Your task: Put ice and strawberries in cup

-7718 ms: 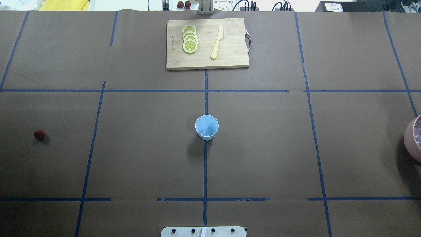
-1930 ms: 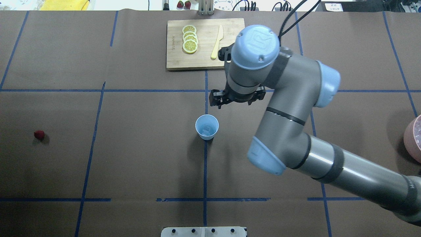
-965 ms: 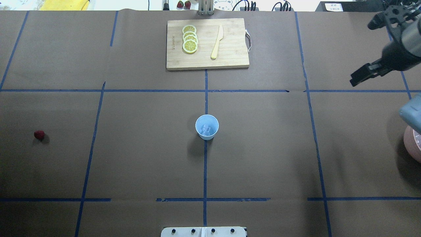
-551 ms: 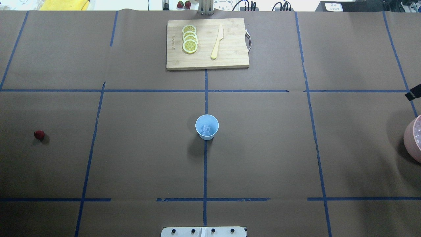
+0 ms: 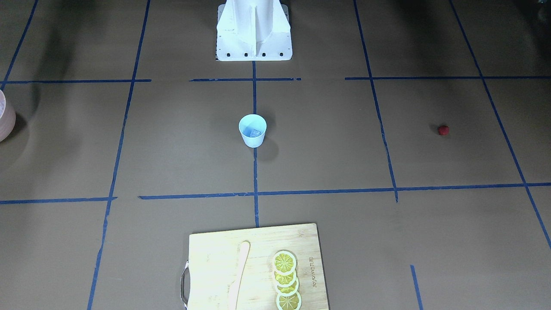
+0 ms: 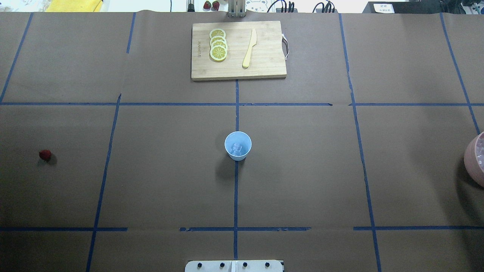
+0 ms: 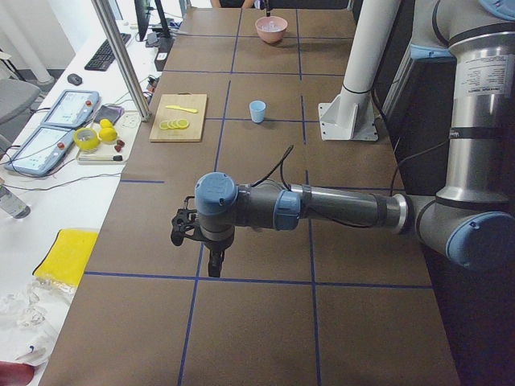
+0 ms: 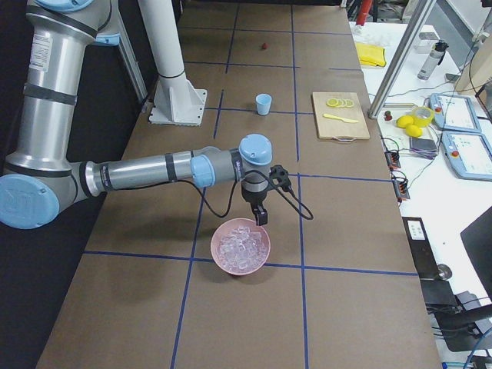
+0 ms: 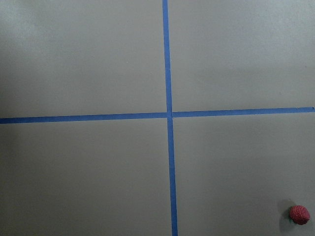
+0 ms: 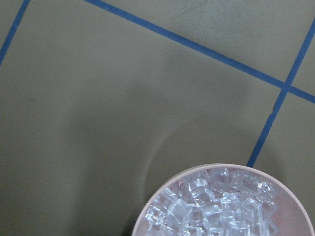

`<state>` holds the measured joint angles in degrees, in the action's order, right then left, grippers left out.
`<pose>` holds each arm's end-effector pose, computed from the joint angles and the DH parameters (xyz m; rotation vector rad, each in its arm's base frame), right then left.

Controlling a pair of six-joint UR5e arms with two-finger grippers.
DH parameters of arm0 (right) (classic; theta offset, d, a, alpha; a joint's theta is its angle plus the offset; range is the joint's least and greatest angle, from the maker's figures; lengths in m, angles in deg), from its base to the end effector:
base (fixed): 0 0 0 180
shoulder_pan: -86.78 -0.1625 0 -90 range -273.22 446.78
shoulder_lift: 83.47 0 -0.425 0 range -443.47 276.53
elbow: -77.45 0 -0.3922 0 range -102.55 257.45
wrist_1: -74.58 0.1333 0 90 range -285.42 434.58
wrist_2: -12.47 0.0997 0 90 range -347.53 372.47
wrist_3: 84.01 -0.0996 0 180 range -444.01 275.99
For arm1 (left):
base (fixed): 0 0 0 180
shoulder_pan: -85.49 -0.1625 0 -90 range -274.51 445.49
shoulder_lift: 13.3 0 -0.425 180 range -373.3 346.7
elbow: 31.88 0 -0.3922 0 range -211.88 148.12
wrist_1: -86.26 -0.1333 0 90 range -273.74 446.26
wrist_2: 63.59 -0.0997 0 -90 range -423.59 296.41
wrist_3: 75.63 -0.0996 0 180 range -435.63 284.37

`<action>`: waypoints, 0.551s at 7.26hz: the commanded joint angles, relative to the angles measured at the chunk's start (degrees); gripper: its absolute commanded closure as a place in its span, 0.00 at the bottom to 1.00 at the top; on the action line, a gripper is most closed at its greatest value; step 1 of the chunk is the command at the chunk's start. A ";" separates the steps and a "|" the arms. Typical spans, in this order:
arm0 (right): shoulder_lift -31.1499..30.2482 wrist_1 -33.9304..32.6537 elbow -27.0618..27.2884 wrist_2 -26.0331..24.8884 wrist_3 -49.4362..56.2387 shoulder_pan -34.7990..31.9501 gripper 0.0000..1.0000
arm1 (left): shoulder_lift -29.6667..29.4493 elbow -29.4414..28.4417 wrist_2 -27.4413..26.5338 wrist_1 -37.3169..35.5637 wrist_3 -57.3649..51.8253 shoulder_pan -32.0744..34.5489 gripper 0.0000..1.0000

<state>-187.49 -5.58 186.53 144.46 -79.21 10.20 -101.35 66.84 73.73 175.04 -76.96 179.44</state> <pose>-0.0287 -0.4076 0.5862 0.1941 -0.7502 -0.3973 -0.0931 -0.4755 0.5986 0.1292 0.8201 -0.0031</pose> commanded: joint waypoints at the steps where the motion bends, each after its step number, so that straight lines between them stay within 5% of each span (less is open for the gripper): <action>1: -1.10 9.82 -7.81 -0.93 0.12 -0.06 0.01 | 0.60 1.30 0.06 -0.01 0.01 0.00 0.00; 3: -1.88 10.37 -9.24 -0.94 0.12 -0.06 0.01 | 0.60 1.30 0.06 -0.10 0.01 0.00 0.00; 4: -1.89 10.46 -9.94 -1.02 0.12 -0.06 0.12 | 0.60 1.39 0.15 -0.10 0.10 0.00 0.00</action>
<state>-189.14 4.54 177.59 143.55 -79.07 10.14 -100.77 68.13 73.77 174.95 -76.91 179.44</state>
